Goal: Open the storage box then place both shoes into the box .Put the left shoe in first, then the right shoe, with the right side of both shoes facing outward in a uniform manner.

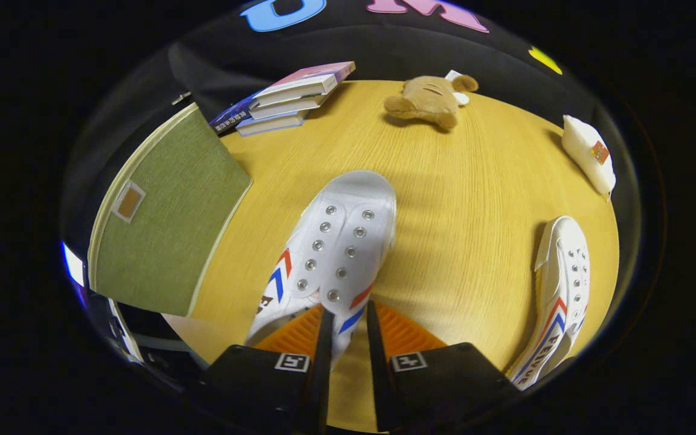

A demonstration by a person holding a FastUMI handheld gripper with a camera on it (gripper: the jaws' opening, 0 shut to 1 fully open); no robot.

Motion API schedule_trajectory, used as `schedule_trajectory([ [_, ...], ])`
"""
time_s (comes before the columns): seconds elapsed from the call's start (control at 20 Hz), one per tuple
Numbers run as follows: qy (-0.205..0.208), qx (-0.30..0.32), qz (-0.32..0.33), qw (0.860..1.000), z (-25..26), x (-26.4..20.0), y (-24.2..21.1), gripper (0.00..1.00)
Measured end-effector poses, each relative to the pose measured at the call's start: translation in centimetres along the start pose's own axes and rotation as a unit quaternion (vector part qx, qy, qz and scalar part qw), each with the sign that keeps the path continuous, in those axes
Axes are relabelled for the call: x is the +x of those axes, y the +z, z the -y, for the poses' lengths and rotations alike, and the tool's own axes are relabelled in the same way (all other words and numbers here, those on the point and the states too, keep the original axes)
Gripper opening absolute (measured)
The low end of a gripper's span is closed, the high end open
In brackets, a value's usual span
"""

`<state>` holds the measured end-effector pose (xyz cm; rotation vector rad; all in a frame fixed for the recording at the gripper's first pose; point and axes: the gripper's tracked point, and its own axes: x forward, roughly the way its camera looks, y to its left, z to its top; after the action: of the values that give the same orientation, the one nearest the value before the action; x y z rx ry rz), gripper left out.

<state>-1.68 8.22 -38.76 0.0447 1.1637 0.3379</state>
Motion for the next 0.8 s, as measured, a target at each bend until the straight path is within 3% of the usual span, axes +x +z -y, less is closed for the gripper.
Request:
schedule_trajectory([
  [0.1,-0.007,0.004,0.002,1.0,-0.1,0.0,0.1,0.25],
  [0.25,-0.023,0.038,0.012,0.999,0.1,-0.1,0.1,0.06],
  [0.5,-0.039,0.096,0.037,0.994,-0.2,-1.7,1.5,0.05],
  [0.8,-0.047,0.135,0.091,0.986,-2.4,-9.2,4.5,0.05],
])
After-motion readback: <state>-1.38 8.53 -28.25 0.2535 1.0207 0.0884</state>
